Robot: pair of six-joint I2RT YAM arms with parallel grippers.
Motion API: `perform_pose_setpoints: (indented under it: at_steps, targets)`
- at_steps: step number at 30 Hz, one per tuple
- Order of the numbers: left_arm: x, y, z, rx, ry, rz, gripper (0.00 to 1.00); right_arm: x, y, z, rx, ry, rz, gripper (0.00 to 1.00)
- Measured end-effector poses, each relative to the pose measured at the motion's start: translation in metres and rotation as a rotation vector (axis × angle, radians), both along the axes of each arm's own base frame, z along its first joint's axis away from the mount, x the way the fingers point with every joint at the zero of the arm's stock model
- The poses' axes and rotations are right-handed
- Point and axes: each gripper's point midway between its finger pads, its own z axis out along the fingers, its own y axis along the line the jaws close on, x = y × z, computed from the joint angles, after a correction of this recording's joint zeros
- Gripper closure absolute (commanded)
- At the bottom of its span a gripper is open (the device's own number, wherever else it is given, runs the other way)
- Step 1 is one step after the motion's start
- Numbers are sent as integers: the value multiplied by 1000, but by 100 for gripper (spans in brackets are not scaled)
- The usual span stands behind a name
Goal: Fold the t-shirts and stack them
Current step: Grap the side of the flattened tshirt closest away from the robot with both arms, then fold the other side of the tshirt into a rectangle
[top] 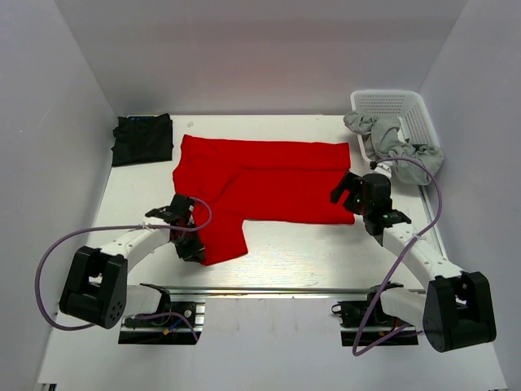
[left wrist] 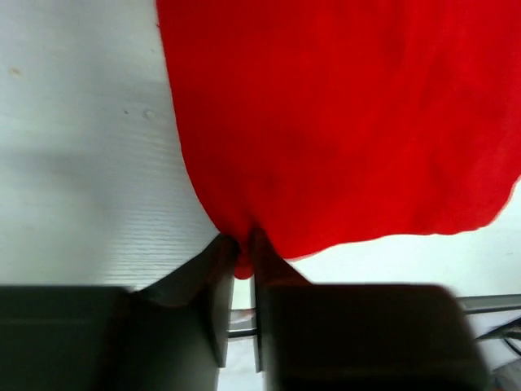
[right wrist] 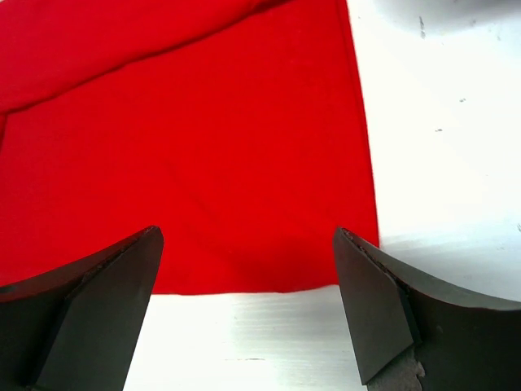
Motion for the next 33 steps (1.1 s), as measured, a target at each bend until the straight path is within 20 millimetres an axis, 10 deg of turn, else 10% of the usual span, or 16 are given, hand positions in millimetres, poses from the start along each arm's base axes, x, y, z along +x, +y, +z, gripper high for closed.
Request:
perform_pose_setpoints:
  at_steps: [3, 16, 33]
  targets:
    - [1, 3, -1, 19, -6, -1, 100, -3, -3, -5, -11, 17, -10, 10]
    - [16, -6, 27, -37, -165, -57, 100, -38, -23, -34, -49, 139, -97, 11]
    - [66, -35, 76, -163, -447, -170, 100, -44, -27, -86, -21, 304, -205, 39]
